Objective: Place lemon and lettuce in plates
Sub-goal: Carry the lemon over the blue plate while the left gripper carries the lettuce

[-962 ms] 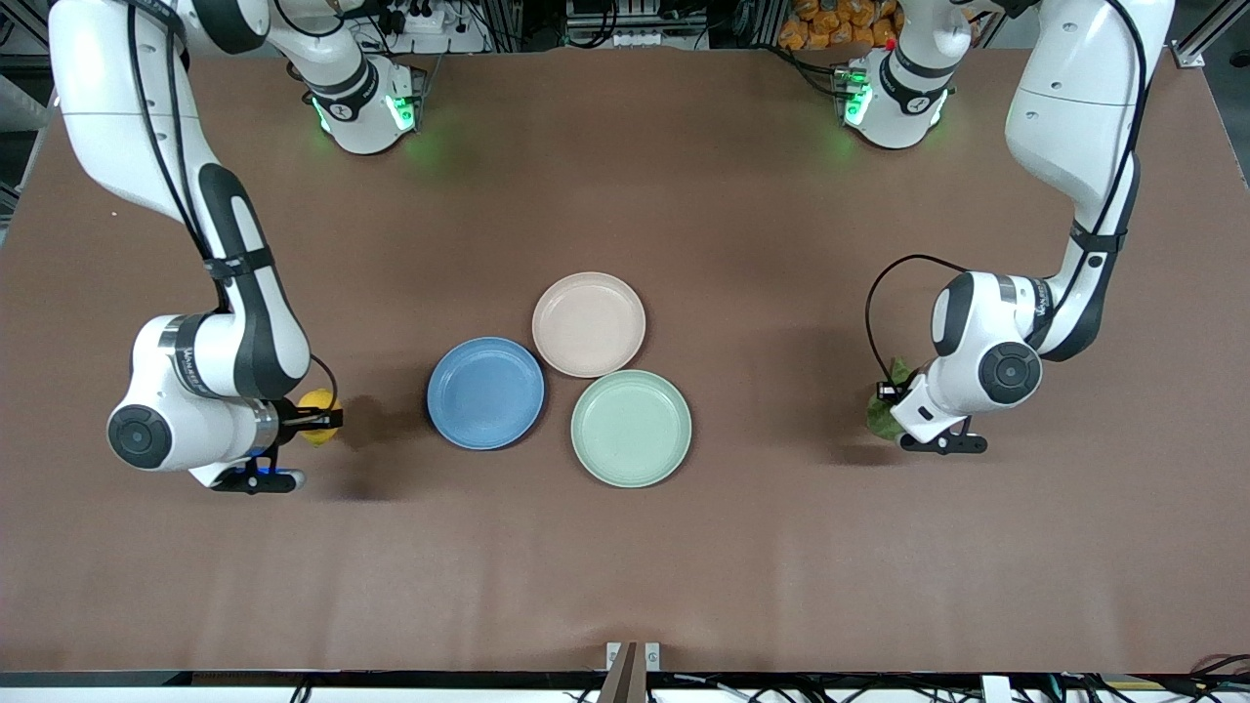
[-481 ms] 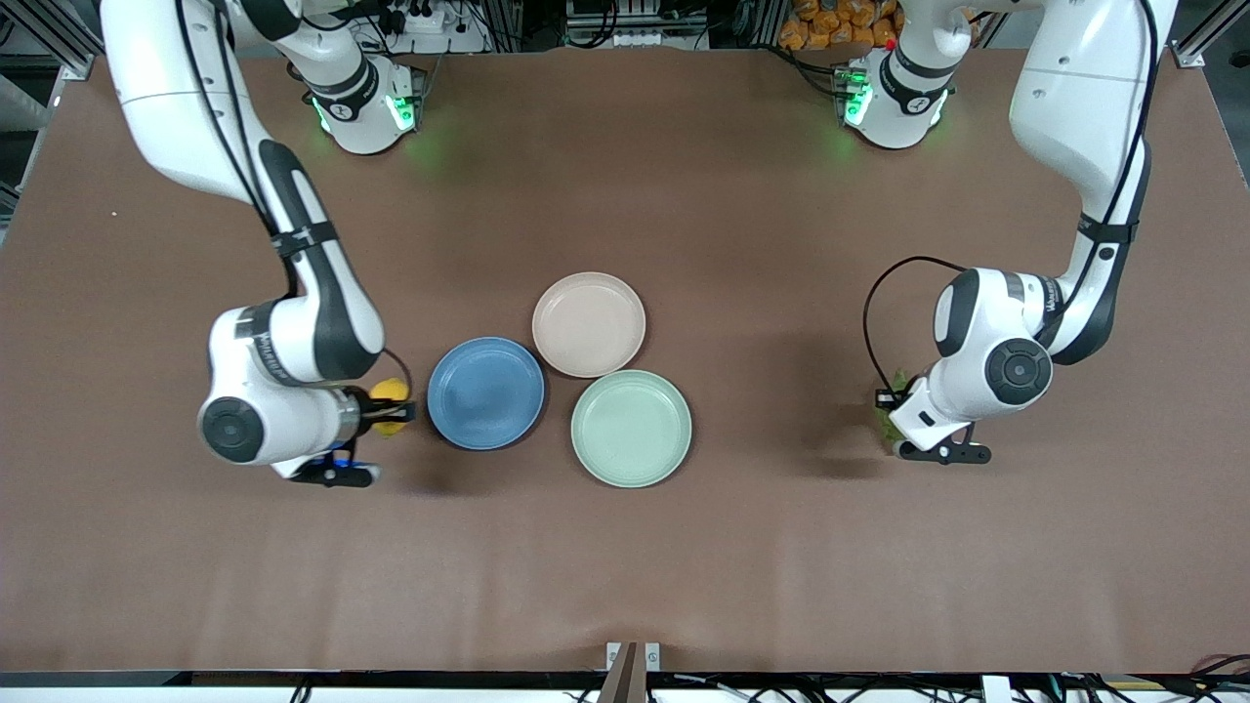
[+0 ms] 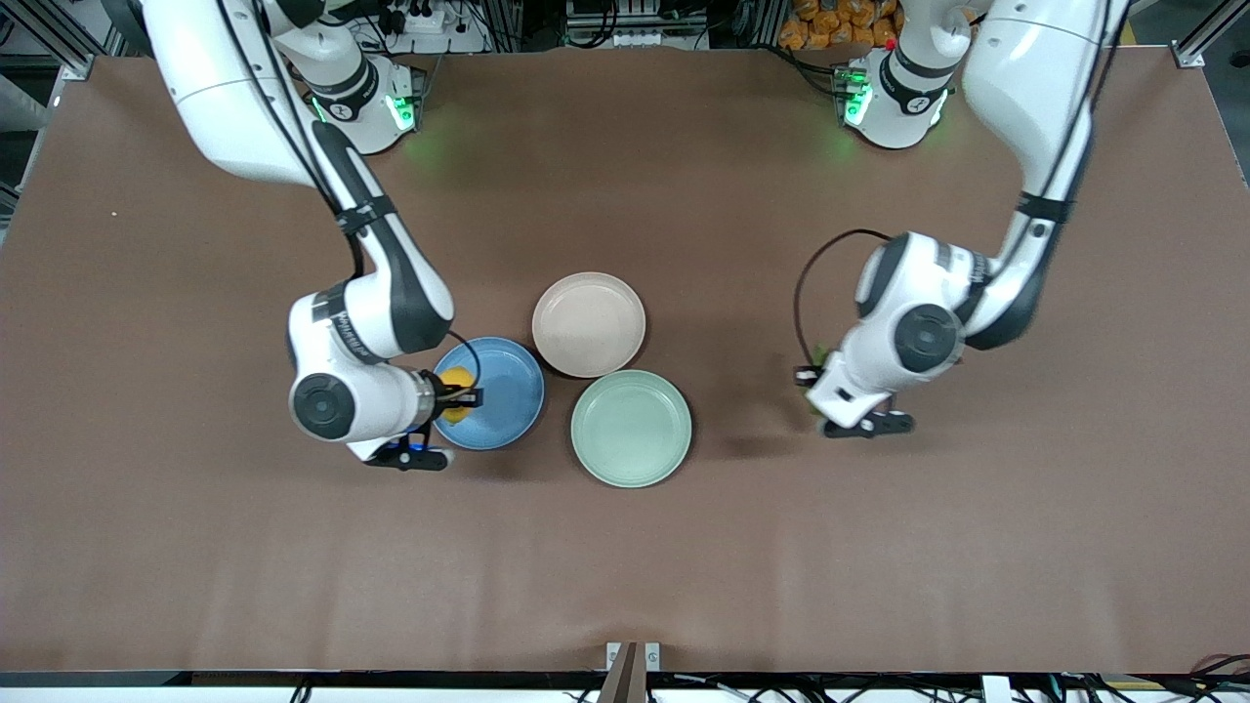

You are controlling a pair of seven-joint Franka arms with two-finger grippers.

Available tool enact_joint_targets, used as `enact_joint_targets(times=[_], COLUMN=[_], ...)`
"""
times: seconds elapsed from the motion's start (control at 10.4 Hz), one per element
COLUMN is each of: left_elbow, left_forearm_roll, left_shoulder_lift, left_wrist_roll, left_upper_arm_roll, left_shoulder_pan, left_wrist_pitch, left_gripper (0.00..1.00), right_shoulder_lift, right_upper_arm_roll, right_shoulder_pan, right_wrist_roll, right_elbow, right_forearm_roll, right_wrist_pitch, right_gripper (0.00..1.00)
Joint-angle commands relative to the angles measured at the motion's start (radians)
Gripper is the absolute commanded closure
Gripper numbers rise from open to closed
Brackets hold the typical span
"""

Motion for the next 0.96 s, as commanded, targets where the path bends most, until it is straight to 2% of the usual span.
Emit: enact_joint_targets(times=[0.0,0.1,0.19,0.38,0.67,0.87], left_elbow=[0.033,0.048,0.057,0.059,0.085,0.114], left_forearm_roll=[-0.016,-0.014,-0.016,-0.043,-0.075,-0.164], left_shoulder_lift=[-0.019,-0.019,-0.009,0.044,0.041,0.052], left_wrist_roll=[-0.217,-0.302,-0.347,-0.425,-0.522,-0.580], left_upper_arm_roll=[-0.026,-0.055,-0.076,-0.097,-0.100,-0.099], left_shoulder_pan=[-0.094,-0.115,-0.121,-0.177,-0.187,-0.240], left_wrist_pitch=[-0.027,-0.027,-0.027,0.043,0.051,0.080], left_gripper=[1.00,1.00,1.00,1.00,1.00,1.00], right_shoulder_lift=[0.022,0.028,0.041,0.043,0.025,-0.010], right_upper_arm_roll=[0.008,0.008,0.008,0.006,0.003,-0.006], right_shoulder_pan=[0.008,0.007,0.007,0.000,-0.022,-0.035], right_wrist_roll=[0.078,0.080,0.083,0.081,0.063,0.055], right_elbow=[-0.003,-0.003,-0.003,-0.004,0.006,0.018], right_forearm_roll=[0.015,0.015,0.020,0.072,0.064,0.055], right_wrist_pitch=[0.029,0.029,0.029,0.028,0.018,-0.021], right_gripper=[0.85,0.48,0.03,0.00,0.00,0.00])
